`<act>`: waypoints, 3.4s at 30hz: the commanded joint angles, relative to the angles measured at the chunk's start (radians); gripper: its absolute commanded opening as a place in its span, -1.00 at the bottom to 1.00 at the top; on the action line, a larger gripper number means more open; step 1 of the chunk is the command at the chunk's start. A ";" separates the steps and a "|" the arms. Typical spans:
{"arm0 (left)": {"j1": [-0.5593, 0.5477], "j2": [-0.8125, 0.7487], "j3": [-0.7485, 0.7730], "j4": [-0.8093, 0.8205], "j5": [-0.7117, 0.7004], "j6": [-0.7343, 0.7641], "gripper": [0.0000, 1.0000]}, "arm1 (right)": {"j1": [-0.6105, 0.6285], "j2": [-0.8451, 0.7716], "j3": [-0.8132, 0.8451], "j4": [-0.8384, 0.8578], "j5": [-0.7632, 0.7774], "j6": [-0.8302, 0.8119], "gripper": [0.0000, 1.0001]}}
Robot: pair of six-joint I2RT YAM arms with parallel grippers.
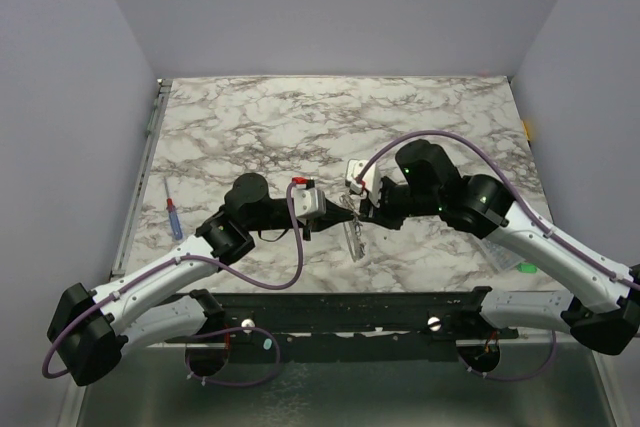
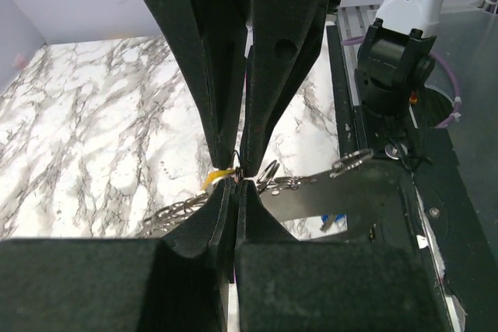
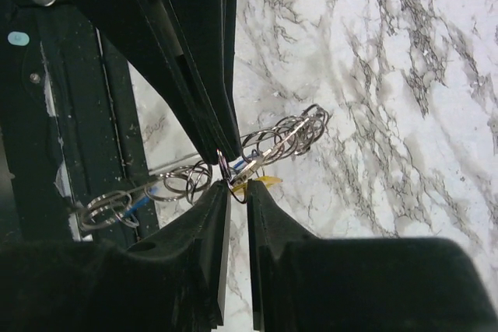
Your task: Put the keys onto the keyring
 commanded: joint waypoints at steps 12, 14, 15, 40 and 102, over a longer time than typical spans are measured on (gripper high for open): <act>-0.004 -0.034 -0.006 0.053 -0.014 -0.014 -1.00 | 0.006 -0.038 -0.027 0.043 -0.018 0.014 -0.97; -0.004 -0.037 -0.003 0.060 -0.012 -0.019 -1.00 | 0.007 -0.054 -0.043 0.055 -0.015 0.030 -0.99; -0.004 -0.039 -0.001 0.063 -0.008 -0.024 -1.00 | 0.007 -0.066 -0.052 0.063 -0.013 0.037 -0.99; -0.004 -0.075 -0.105 0.414 -0.089 -0.303 -1.00 | 0.007 -0.222 -0.274 0.428 -0.044 0.221 -0.99; -0.004 -0.126 -0.139 0.437 -0.068 -0.319 -1.00 | 0.007 -0.198 -0.192 0.406 -0.137 0.139 -0.62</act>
